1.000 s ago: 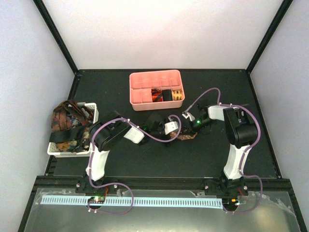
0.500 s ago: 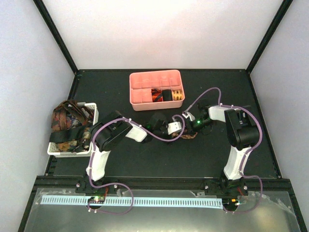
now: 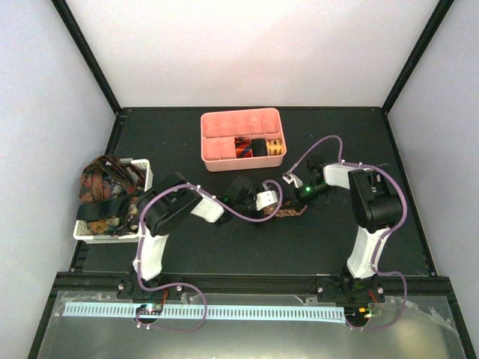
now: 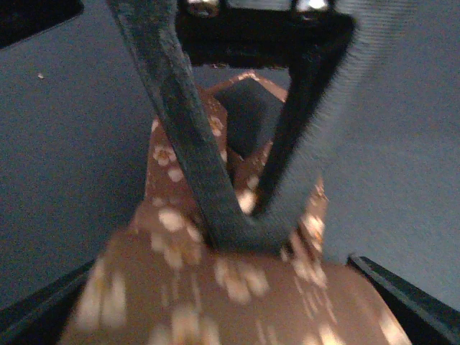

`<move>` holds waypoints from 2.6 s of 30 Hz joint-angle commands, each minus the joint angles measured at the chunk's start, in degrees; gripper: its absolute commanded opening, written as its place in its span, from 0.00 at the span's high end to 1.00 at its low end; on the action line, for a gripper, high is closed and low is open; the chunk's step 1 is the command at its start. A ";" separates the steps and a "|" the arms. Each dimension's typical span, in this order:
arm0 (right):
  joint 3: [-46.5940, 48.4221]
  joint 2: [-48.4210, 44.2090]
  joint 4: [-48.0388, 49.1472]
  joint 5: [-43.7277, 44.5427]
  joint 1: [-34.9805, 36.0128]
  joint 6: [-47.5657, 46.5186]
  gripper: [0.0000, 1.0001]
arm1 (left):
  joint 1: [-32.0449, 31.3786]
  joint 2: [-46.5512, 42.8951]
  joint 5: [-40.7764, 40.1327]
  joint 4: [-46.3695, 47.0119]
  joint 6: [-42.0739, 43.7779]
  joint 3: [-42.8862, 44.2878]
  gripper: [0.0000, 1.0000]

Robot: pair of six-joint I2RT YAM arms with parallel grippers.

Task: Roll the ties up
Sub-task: Roll the tie at the center of the board.

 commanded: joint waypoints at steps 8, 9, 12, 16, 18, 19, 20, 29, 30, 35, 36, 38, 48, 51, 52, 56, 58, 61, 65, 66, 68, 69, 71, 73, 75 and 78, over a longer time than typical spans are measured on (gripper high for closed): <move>-0.06 4.49 -1.34 10.43 -0.33 -0.63 0.98 | 1.83 -3.09 1.05 15.31 -2.07 -9.73 0.06; -0.01 4.53 -1.49 10.63 -0.33 -0.61 0.98 | 1.83 -2.52 1.54 17.03 -1.46 -9.71 0.06; -0.10 4.66 -1.57 10.69 -0.34 -0.69 0.98 | 1.75 -0.61 1.83 21.39 -1.08 -9.03 0.06; 0.15 4.80 -2.00 10.23 -0.37 -0.79 0.98 | 1.62 1.57 2.94 23.30 -0.54 -7.36 0.14; 0.54 4.70 -2.33 9.64 -0.33 -0.98 0.98 | 1.17 1.43 3.19 19.91 0.88 -6.10 0.27; 0.70 4.49 -2.43 9.37 -0.33 -1.13 0.98 | 0.99 1.22 2.98 18.89 1.56 -6.01 0.32; 0.90 4.31 -2.52 9.10 -0.34 -1.23 0.97 | 0.82 0.91 2.43 18.03 1.97 -6.12 0.38; 3.32 -0.74 -6.77 6.47 -4.14 -5.54 0.70 | 0.41 -2.46 -1.95 -3.73 -0.49 -3.26 0.59; 3.81 -1.41 -7.55 6.21 -4.84 -6.22 0.69 | 0.42 -2.69 -2.27 -5.27 -0.60 -3.23 0.59; 3.31 -6.44 -7.72 1.35 -6.09 -7.10 0.51 | 0.35 -2.80 -3.05 -12.68 -0.46 -1.81 0.59; 2.85 -7.04 -6.83 -0.25 -5.94 -6.17 0.47 | 0.34 -2.66 -3.04 -13.67 -0.55 -1.47 0.59; 2.59 -7.45 -6.43 -2.12 -5.12 -4.77 0.44 | 0.26 -2.44 -3.34 -15.22 -0.81 -0.69 0.59; 4.14 -3.36 -6.52 2.21 0.11 -2.90 0.59 | -0.54 -1.72 -4.48 -16.85 -1.26 0.81 0.58; 4.06 -1.98 -7.47 4.71 -0.02 -4.34 0.81 | -0.54 -1.72 -4.68 -17.13 -1.28 0.77 0.57; 3.97 -1.85 -7.59 5.32 -0.05 -4.74 0.90 | -0.54 -1.80 -4.75 -17.12 -1.25 0.71 0.57; 3.42 -2.50 -7.04 7.56 -0.69 -5.37 0.98 | -0.39 -2.48 -4.39 -16.38 -1.59 0.28 0.49; 2.71 -2.62 -5.94 9.22 -1.26 -5.39 0.98 | 0.31 -3.69 -0.73 -14.37 -2.35 -0.39 0.34; 2.03 -2.09 -5.16 10.80 -2.16 -5.58 0.98 | 1.28 -6.70 3.85 -9.18 -3.21 -2.17 0.18; 0.88 -2.67 -4.04 13.04 -2.31 -5.50 0.98 | 1.39 -8.93 5.19 -5.18 -2.98 -2.40 0.05; 0.60 -2.92 -3.81 13.81 -2.27 -5.38 0.98 | 1.39 -8.77 5.44 -4.69 -2.75 -2.09 0.03; 0.11 -3.37 -3.41 15.35 -2.33 -5.18 0.98 | 1.35 -7.70 6.00 -4.43 -1.98 -1.06 0.01; -0.15 -3.59 -3.21 15.73 -2.35 -5.08 0.99 | 1.39 -6.91 5.85 -4.16 -1.85 -0.51 0.01; -0.48 -3.93 -2.67 16.25 -2.30 -4.31 0.99 | 1.31 -5.00 5.60 -3.67 -2.27 0.88 0.01; -0.37 -4.09 -2.67 16.97 -2.27 -3.66 0.98 | 1.03 -3.12 4.81 -3.54 -2.80 2.48 0.01; -0.20 -4.55 -2.99 18.17 -2.22 -2.86 0.98 | 0.73 -1.43 4.33 -2.71 -3.05 3.53 0.01; -0.30 -6.06 -3.61 21.33 -2.27 -2.46 0.98 | 0.43 0.45 4.18 -0.49 -3.15 4.32 0.01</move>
